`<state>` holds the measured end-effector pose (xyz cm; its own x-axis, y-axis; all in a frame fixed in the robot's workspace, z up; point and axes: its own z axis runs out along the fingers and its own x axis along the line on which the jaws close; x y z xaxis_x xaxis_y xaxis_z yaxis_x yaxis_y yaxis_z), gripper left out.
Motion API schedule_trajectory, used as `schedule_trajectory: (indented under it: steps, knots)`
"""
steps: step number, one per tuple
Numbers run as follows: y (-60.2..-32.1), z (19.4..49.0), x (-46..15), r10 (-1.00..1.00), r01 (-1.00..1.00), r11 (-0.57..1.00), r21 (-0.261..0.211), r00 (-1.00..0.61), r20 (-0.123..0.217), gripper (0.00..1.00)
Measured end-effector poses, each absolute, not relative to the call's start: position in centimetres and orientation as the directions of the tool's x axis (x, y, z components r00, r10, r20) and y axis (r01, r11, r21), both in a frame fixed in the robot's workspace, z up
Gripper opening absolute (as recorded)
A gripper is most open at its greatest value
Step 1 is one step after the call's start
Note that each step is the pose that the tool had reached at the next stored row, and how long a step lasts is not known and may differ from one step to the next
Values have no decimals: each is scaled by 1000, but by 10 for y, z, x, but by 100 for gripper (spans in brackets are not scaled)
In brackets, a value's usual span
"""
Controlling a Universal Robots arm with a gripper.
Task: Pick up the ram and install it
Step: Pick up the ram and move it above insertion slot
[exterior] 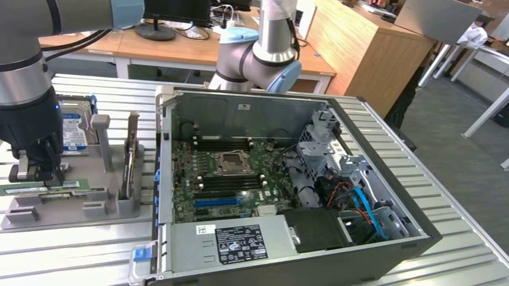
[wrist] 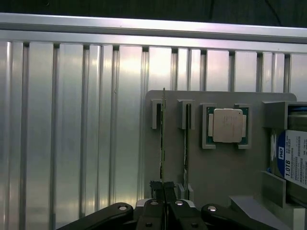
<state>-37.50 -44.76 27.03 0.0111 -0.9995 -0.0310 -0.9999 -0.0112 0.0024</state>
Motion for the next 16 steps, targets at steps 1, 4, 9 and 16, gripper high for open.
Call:
schedule_trajectory:
  steps: [1,4,9,16]
  knots:
    - [-448,270,-375,-999,-1000,-11,2,11,-31,11]
    - [-448,270,-375,-999,-1000,-11,3,11,-31,11]
    - [-448,271,-372,-999,-1000,-11,26,10,-31,11]
    - [-448,271,-370,-999,-999,-11,41,10,-31,11]
